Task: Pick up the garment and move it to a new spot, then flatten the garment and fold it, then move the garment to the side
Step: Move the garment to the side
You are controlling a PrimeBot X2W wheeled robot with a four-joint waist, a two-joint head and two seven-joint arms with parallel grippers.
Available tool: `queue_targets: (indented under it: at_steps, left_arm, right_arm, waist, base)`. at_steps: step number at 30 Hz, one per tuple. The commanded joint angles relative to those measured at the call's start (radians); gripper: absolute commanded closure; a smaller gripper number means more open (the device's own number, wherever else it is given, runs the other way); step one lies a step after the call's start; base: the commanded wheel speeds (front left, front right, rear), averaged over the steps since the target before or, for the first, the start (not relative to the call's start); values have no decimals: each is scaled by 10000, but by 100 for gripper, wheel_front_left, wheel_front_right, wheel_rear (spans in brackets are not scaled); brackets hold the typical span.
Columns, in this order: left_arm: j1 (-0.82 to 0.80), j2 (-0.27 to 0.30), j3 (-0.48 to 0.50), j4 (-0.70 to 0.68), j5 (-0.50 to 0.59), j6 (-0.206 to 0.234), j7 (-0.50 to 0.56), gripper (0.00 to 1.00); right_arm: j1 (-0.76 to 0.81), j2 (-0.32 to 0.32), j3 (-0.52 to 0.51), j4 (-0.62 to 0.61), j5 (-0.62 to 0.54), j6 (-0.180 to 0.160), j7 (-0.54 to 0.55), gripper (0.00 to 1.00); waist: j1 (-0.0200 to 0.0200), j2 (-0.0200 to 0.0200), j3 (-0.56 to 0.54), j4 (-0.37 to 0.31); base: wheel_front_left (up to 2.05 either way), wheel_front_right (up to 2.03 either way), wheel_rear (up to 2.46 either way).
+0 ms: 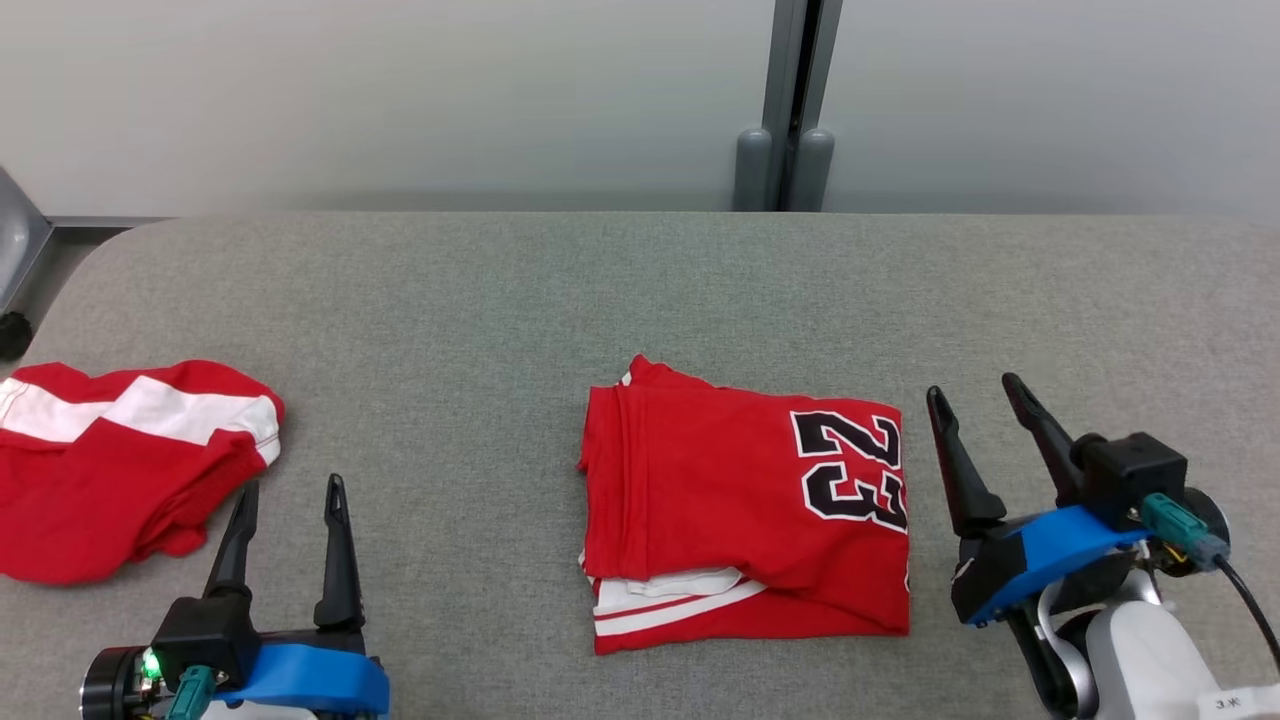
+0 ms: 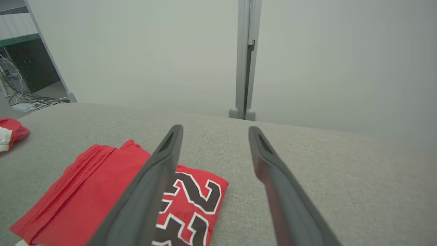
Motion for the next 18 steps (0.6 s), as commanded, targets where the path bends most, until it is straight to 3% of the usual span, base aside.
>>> queue_targets:
  at_steps: [1,18]
  left_arm:
    - [-132,19,-21,-3,-21,22,-26,0]
    - [-686,-94,-277,100,-177,72,-25,0]
  right_arm:
    - [-126,-28,38,101,60,1,33,0]
    - [-725,-35,222,3725,384,1,72,0]
  waist:
    - [-1,0,71,76]
    - [-1,0,782,754]
  base:
    - [0,0,0]
    - [0,0,0]
